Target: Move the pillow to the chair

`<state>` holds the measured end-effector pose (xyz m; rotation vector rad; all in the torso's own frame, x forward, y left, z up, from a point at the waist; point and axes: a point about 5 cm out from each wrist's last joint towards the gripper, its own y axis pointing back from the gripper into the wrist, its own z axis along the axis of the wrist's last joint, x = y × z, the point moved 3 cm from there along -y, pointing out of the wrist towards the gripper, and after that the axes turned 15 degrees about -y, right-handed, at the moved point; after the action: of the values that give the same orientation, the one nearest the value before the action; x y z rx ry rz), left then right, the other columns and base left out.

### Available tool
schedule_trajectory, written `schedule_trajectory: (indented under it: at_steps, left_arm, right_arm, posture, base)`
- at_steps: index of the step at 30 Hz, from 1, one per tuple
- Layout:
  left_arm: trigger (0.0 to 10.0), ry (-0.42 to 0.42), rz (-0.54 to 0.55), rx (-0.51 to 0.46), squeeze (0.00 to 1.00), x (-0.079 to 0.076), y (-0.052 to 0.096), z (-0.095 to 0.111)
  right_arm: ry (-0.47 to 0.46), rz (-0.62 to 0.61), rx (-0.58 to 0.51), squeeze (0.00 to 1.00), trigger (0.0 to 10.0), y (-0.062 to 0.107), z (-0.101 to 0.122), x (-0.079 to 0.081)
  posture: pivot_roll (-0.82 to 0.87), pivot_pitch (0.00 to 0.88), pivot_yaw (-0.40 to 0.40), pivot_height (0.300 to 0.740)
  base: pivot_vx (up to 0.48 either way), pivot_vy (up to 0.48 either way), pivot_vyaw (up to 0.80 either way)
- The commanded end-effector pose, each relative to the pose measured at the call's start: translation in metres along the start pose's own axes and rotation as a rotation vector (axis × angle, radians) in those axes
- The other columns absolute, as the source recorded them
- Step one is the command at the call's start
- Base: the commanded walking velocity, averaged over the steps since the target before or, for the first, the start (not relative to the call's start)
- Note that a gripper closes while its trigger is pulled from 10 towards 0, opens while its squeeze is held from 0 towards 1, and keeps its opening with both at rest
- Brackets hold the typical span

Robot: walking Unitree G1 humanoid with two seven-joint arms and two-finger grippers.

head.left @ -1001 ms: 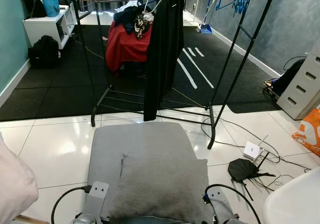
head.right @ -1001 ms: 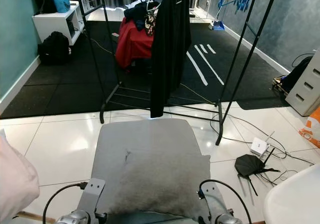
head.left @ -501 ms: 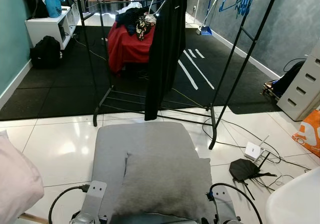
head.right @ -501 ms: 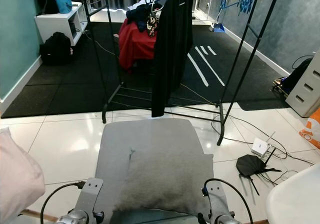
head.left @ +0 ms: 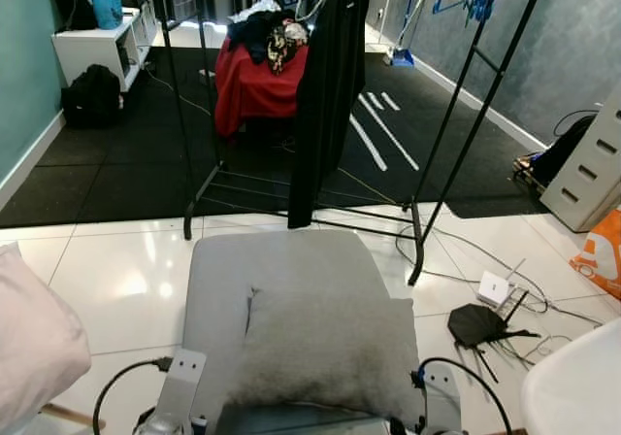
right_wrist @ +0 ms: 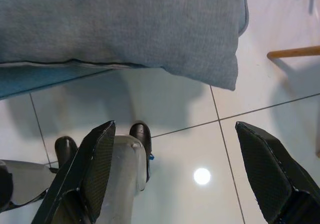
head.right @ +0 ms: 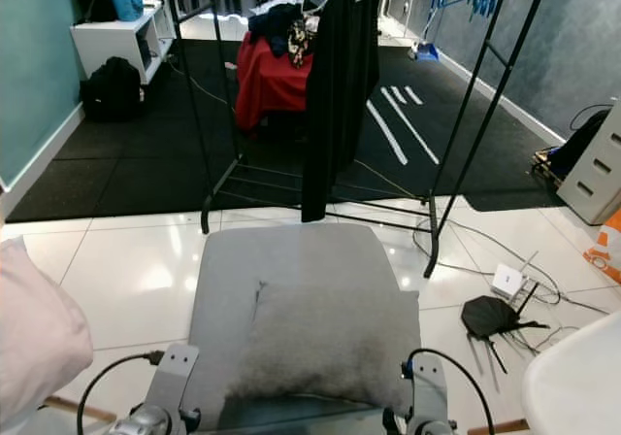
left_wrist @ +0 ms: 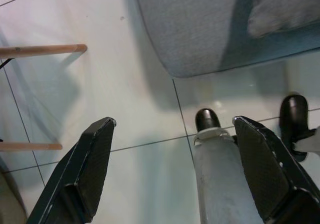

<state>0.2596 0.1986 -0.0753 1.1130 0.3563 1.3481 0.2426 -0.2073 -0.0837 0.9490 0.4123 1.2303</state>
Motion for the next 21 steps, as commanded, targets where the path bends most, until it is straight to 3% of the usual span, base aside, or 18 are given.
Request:
schedule_trajectory:
  at_steps: [1, 2, 6, 7, 8, 10, 11, 16, 21]
  left_arm:
    - [10.0, -0.001, 0.005, 0.015, 0.0, 0.0, 0.0, -0.008]
    - [10.0, -0.001, 0.005, 0.015, 0.0, 0.0, 0.0, -0.008]
    - [10.0, 0.016, 0.031, 0.003, 0.0, 0.002, 0.0, -0.007]
    - [10.0, 0.017, 0.037, -0.001, 0.0, 0.002, 0.0, -0.007]
    - [10.0, 0.017, 0.037, -0.001, 0.0, 0.002, 0.0, -0.007]
    - [10.0, 0.016, 0.041, -0.004, 0.0, 0.003, 0.0, -0.007]
    - [10.0, 0.016, 0.041, -0.005, 0.0, 0.003, 0.0, -0.007]
    - [10.0, 0.01, 0.041, -0.005, 0.0, 0.002, 0.0, -0.007]
    - [10.0, 0.005, 0.044, -0.007, 0.0, 0.002, 0.0, -0.007]
  right_arm:
    - [-0.038, -0.004, -0.01, 0.0, 10.0, 0.0, -0.002, -0.001]
    - [-0.038, -0.004, -0.01, 0.0, 10.0, 0.0, -0.002, -0.001]
    - [-0.18, 0.016, -0.061, 0.0, 10.0, 0.001, -0.001, 0.002]
    - [-0.236, 0.021, -0.113, 0.0, 10.0, 0.001, 0.026, -0.001]
    - [-0.236, 0.021, -0.113, 0.0, 10.0, 0.001, 0.026, -0.001]
    - [-0.312, 0.026, -0.216, 0.0, 10.0, 0.006, 0.087, -0.006]
    - [-0.335, 0.026, -0.246, 0.0, 10.0, 0.009, 0.104, -0.008]
    - [-0.377, 0.001, -0.291, 0.0, 10.0, 0.013, 0.119, -0.013]
    - [-0.505, 0.023, -0.325, 0.0, 10.0, 0.015, 0.126, -0.015]
  posture:
    - [-0.09, 0.041, -0.061, 0.638]
    - [-0.09, 0.041, -0.061, 0.638]
    - [-0.1, 0.038, -0.051, 0.623]
    - [-0.1, 0.038, -0.051, 0.618]
    - [-0.1, 0.038, -0.051, 0.618]
    - [-0.1, 0.033, -0.05, 0.608]
    - [-0.1, 0.033, -0.05, 0.603]
    - [-0.1, 0.028, -0.053, 0.588]
    - [-0.1, 0.028, -0.051, 0.568]
  base:
    - [0.0, 0.0, 0.0]
    - [0.0, 0.0, 0.0]
    - [0.0, 0.0, 0.0]
    - [0.0, 0.0, 0.0]
    - [0.0, 0.0, 0.0]
    - [0.0, 0.0, 0.0]
    - [0.0, 0.0, 0.0]
    - [0.0, 0.0, 0.0]
    - [0.0, 0.0, 0.0]
